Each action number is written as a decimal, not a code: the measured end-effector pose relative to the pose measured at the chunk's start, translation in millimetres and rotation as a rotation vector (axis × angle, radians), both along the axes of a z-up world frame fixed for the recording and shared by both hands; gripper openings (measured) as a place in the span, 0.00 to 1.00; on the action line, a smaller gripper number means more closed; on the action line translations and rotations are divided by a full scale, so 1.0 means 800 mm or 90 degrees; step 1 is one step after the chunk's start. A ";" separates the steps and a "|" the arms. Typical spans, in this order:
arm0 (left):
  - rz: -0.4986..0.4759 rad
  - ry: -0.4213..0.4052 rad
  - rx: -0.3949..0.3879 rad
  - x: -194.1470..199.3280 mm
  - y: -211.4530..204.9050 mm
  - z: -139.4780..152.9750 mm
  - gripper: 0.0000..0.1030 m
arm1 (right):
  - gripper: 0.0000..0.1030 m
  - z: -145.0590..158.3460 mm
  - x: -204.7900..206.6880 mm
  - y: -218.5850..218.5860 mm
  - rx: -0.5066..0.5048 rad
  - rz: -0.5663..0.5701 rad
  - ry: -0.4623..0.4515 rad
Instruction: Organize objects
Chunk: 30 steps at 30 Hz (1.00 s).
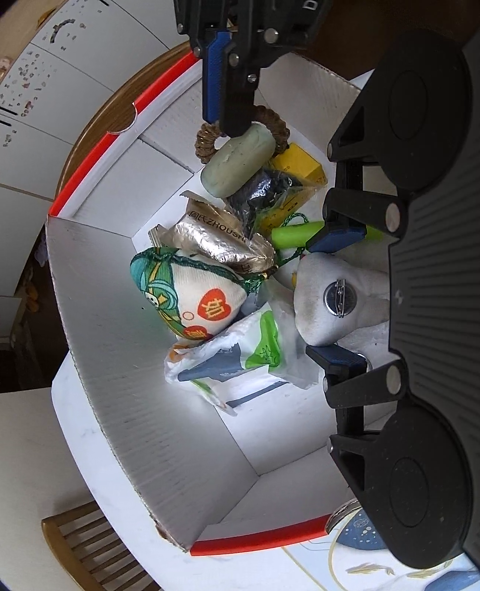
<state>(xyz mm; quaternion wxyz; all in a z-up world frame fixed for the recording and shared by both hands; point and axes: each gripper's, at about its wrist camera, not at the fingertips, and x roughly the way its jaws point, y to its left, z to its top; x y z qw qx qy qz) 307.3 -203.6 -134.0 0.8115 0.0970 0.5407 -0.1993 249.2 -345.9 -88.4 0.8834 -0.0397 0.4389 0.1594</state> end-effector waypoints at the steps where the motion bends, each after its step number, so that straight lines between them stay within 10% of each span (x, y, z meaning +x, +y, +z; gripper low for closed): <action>1: 0.003 0.002 -0.005 0.000 0.002 0.000 0.52 | 0.09 0.000 0.000 0.001 -0.001 0.002 0.000; 30: 0.057 -0.146 -0.140 -0.083 0.068 0.097 0.67 | 0.28 0.021 -0.019 -0.019 0.076 -0.013 0.013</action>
